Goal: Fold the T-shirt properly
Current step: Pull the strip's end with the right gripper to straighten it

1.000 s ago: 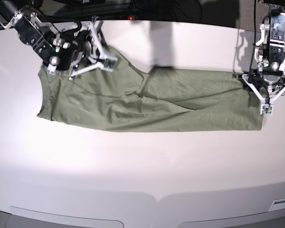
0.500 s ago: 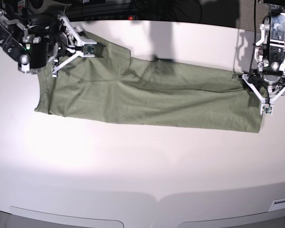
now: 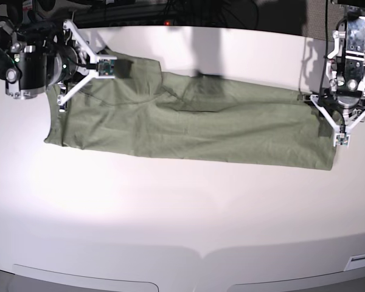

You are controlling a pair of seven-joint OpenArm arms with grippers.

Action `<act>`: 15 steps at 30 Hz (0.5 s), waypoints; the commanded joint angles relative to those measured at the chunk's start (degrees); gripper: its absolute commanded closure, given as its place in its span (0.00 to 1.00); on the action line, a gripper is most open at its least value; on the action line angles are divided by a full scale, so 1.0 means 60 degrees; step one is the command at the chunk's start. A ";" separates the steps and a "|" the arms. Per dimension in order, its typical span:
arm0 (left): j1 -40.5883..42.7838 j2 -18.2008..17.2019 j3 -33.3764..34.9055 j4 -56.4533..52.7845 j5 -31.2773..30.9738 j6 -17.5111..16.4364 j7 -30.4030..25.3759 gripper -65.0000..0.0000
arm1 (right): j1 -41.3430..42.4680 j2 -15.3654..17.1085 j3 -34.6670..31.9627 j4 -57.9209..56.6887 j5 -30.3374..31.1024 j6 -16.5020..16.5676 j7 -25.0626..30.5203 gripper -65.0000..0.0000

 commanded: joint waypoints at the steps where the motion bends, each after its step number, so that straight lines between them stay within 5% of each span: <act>1: -0.0109 -0.0109 -0.0058 0.0149 0.0080 0.0073 -0.0084 0.61 | 0.0080 0.0189 0.0208 0.0149 0.0146 -0.0023 -0.0084 1.00; 15: -0.0109 -0.0109 -0.0058 0.0149 0.0080 0.0076 -0.0080 0.61 | 0.0106 0.0073 0.3158 0.0146 0.0616 -0.0023 0.1042 1.00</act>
